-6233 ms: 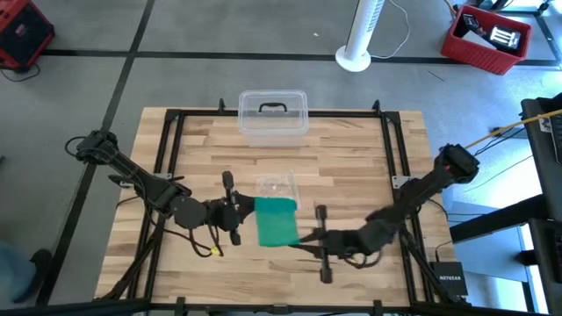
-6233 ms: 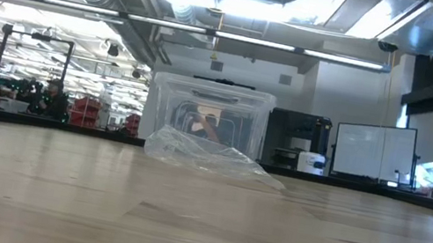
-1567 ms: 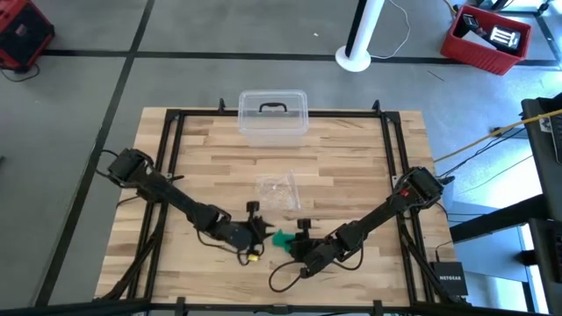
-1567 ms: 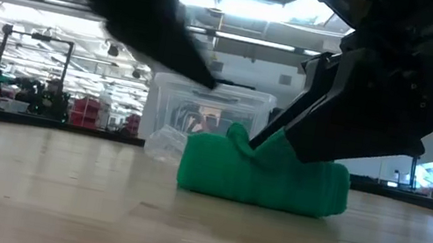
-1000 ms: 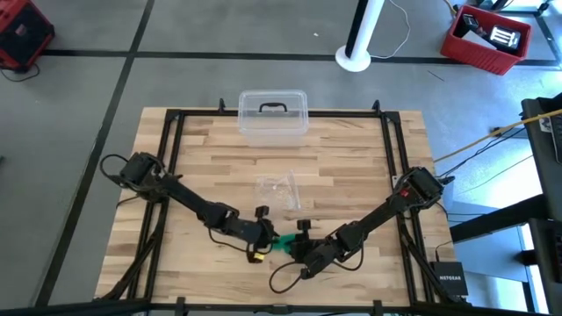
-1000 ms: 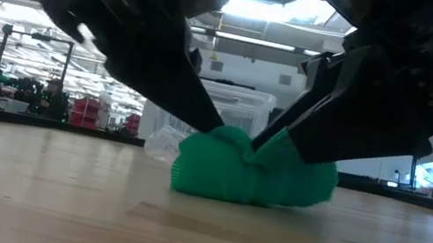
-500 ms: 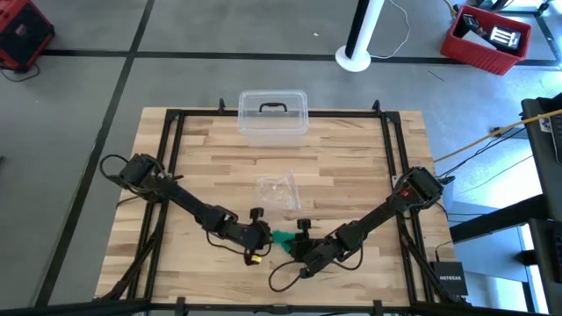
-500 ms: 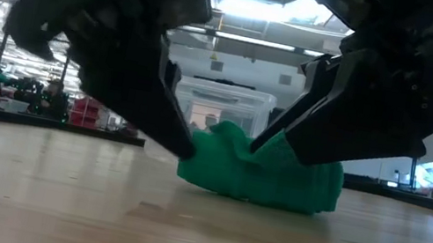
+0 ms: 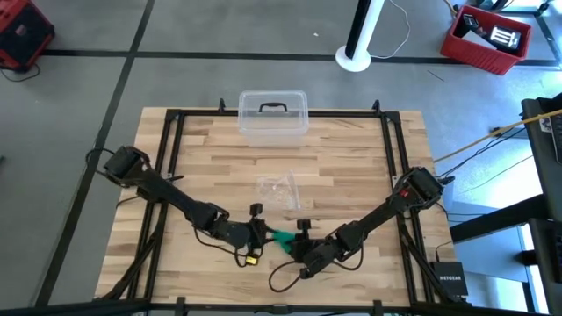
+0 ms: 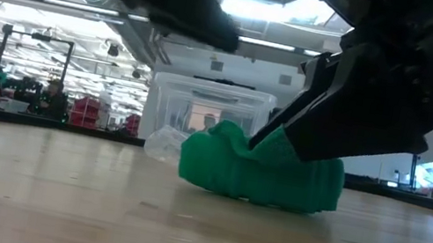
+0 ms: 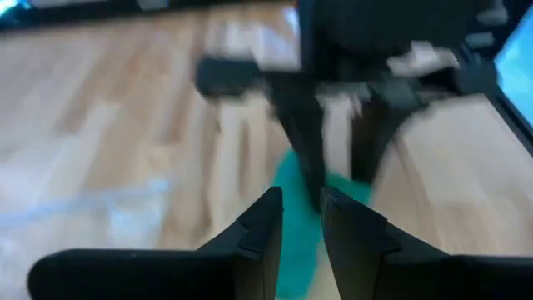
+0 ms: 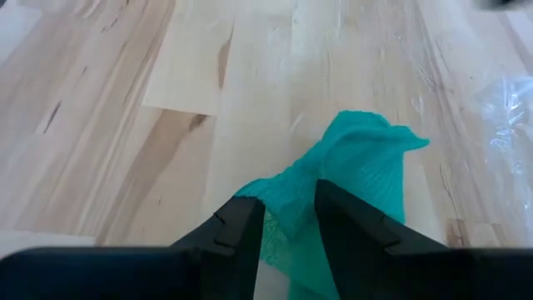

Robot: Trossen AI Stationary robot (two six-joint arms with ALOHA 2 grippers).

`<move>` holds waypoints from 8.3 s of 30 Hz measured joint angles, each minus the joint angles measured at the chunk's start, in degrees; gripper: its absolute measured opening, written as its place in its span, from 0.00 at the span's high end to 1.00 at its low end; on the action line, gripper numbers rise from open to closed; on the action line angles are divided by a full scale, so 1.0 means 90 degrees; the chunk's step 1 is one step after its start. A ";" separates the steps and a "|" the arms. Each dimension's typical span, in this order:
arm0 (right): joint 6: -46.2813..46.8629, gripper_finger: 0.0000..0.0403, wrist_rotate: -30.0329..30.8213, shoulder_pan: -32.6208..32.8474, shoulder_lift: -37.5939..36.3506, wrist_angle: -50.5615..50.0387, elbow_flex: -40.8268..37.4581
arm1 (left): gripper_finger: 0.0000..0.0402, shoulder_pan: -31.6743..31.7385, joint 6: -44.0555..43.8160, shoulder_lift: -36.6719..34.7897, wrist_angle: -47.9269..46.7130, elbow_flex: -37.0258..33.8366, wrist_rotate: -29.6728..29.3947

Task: Roll bandage
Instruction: Roll the green bandage, then prepare the transparent zip bag

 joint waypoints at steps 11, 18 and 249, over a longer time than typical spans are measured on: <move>0.0126 0.70 -0.0011 0.0000 0.0002 -0.0112 0.0000 | 0.81 0.0352 -0.0691 0.1092 0.0485 0.0004 0.1293; 0.0116 0.70 0.0000 -0.0055 0.0001 -0.0083 0.0000 | 0.81 0.0301 -0.0537 0.1120 0.0345 0.0010 0.0748; -0.7209 0.29 -0.1508 -0.3168 -0.0002 0.2784 -0.1320 | 0.81 0.0532 -0.2123 -0.0528 -0.3553 -0.0735 -0.1207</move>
